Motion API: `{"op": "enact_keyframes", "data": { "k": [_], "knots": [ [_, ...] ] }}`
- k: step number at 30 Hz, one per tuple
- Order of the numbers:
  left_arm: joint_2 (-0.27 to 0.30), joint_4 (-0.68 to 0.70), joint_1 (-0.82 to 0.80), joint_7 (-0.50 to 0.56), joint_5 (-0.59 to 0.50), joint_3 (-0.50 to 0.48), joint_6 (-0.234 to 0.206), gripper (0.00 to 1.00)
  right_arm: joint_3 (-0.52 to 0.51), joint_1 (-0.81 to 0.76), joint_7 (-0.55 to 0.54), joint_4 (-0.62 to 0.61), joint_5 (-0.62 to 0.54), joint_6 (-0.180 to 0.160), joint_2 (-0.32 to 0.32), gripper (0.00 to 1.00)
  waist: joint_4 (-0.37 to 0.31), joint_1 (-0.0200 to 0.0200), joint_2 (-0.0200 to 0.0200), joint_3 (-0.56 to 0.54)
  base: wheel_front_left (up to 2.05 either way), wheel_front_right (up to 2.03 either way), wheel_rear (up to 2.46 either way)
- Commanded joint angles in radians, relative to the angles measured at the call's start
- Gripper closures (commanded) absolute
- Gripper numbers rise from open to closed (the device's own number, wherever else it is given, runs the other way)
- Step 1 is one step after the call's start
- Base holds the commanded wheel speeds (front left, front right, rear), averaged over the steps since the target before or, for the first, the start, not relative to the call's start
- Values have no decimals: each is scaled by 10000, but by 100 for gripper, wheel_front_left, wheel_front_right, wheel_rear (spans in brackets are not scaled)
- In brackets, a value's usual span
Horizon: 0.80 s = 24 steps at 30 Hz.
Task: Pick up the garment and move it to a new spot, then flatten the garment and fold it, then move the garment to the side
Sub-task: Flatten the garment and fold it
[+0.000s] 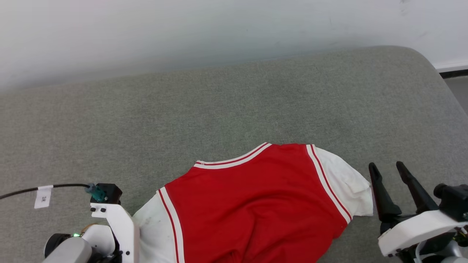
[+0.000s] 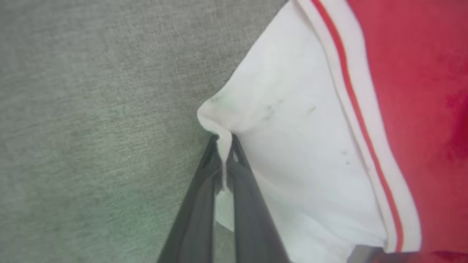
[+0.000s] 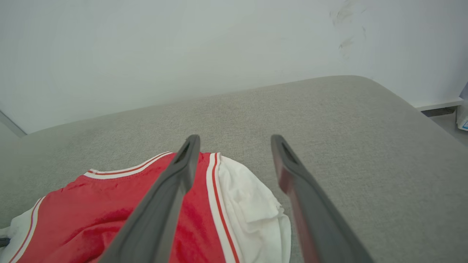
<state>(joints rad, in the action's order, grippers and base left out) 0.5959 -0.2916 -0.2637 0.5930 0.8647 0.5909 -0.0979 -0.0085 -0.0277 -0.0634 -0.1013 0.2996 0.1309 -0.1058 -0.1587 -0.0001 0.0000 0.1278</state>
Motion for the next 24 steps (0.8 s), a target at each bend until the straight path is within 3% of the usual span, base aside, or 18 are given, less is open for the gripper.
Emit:
{"op": "enact_keyframes", "data": {
  "k": [1,11,18,24],
  "knots": [
    [-416,-192,226,-575,-184,130,-121,100,-244,162,-382,283,354,-3,-269,0,197,1,0,-206,0,0,0],
    [-749,736,-358,-2648,-951,-263,-428,100,-1753,37,-3610,1835,1498,-3,-1375,0,1272,1,0,-261,0,0,0],
    [-932,1604,-800,-3345,-1462,-223,-582,100,-1532,814,-5949,2090,1952,-2,-1937,0,1793,1,0,239,0,0,0],
    [-1059,2267,-1133,-3570,-1798,-94,-667,100,-1111,1876,-7014,2615,1915,-3,-2439,0,2118,1,0,781,0,0,0]
  ]
}}
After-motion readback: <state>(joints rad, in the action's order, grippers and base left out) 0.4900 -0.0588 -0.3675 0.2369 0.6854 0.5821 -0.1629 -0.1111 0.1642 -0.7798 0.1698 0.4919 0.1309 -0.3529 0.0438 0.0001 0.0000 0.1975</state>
